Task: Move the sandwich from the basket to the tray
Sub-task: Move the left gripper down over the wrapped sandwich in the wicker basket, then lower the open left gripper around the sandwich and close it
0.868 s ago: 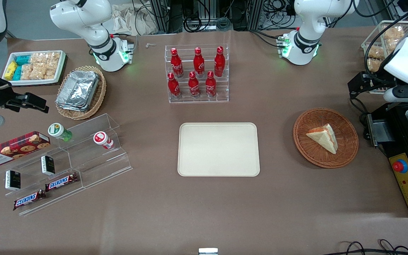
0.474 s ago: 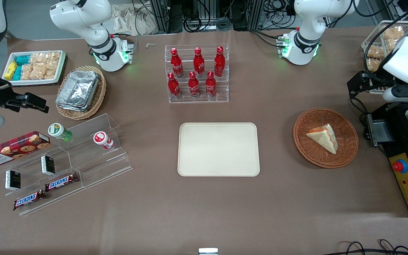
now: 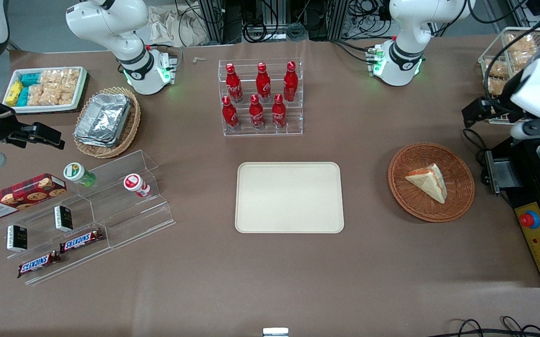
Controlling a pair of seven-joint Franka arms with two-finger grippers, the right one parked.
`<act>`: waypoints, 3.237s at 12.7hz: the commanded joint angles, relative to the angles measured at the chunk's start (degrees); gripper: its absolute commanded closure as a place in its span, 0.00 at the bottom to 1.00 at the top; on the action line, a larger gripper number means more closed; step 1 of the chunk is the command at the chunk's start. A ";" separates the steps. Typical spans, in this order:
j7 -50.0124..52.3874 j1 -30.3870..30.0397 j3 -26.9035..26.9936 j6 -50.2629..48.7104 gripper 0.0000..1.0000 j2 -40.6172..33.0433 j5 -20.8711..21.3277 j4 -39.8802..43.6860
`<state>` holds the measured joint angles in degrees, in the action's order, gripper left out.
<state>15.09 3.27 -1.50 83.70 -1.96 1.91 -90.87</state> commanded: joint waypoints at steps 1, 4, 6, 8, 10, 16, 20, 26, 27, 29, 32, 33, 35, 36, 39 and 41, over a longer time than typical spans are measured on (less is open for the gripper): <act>8.01 -0.02 2.12 2.07 0.00 -1.12 -0.15 -4.21; 15.57 -0.02 2.21 7.59 0.00 -1.56 -0.06 -11.93; 21.86 -0.02 2.29 13.21 0.00 -1.56 -0.50 -17.48; 29.44 -0.02 2.56 21.02 0.00 -1.03 -0.32 -23.44; 32.27 -0.02 2.65 26.49 0.00 -0.68 -0.50 -28.55; 39.92 -0.02 3.95 40.21 0.00 6.26 -0.24 -35.16; 39.93 -0.10 5.90 45.75 0.00 7.49 -0.06 -38.93; 39.93 -0.46 8.01 48.04 0.00 10.21 -0.76 -39.74; 40.02 -0.37 7.92 48.13 0.00 10.22 -1.72 -39.65; 39.93 -0.02 7.83 48.22 0.00 9.96 -3.48 -39.56; 39.93 -0.02 7.74 50.76 0.00 11.70 -3.49 -39.65; 39.93 0.16 7.66 51.20 0.00 12.67 -3.49 -39.65; 39.93 0.25 7.39 52.00 0.00 13.82 -3.49 -39.65; 39.93 0.25 7.39 52.35 0.00 14.26 -3.49 -39.65; 40.02 0.34 7.31 53.75 0.00 15.58 -3.49 -39.65; 40.10 0.34 6.95 53.85 0.18 15.76 -3.66 -39.56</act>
<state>53.16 3.31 5.87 134.31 13.79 -1.40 -129.57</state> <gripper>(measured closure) 0.044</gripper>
